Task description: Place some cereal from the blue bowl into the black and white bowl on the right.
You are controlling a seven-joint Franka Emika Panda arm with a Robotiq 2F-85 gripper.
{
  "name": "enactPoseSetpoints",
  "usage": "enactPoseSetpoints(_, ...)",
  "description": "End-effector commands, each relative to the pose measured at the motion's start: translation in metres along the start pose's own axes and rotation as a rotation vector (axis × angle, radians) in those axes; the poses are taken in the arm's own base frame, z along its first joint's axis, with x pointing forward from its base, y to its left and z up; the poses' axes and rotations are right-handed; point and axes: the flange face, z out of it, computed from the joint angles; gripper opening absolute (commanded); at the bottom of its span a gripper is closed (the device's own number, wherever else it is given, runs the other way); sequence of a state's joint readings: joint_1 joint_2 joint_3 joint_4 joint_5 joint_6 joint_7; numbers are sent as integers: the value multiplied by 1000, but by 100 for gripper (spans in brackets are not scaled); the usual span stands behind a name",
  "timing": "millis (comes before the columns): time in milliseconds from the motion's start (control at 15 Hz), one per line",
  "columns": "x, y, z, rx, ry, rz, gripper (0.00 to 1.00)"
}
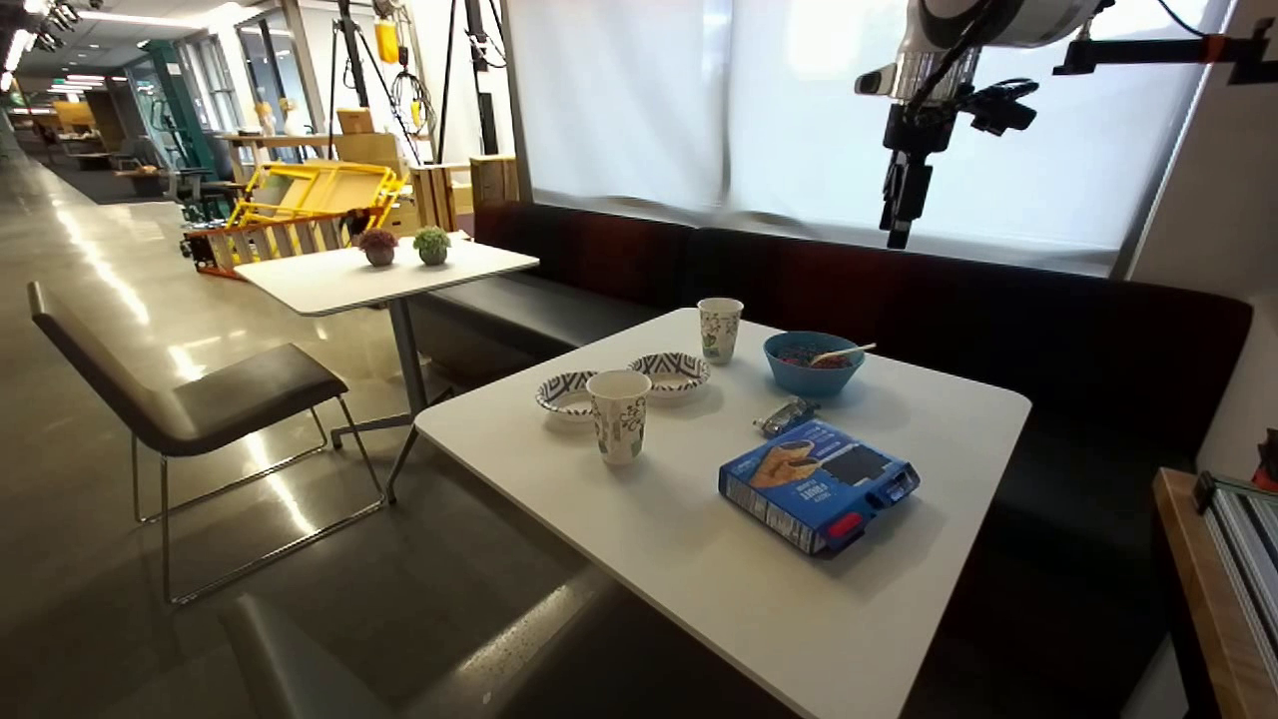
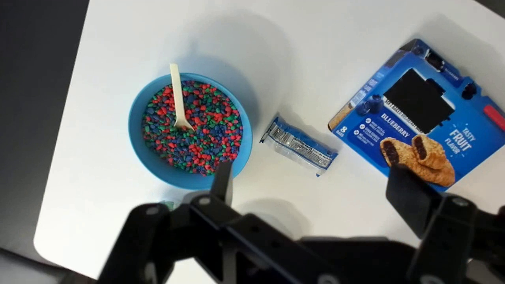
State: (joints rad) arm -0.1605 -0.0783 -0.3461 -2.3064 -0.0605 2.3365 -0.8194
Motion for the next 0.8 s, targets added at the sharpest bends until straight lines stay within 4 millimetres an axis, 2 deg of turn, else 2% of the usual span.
enactPoseSetpoints(0, 1, 0, 1, 3, -1, 3, 100)
enactPoseSetpoints(200, 2, 1, 0, 2, 1, 4, 100)
enactPoseSetpoints(467, 5, 20, 41, 1, -9, -29, 100)
enactPoseSetpoints(733, 8, 44, 78, -5, 72, -43, 100)
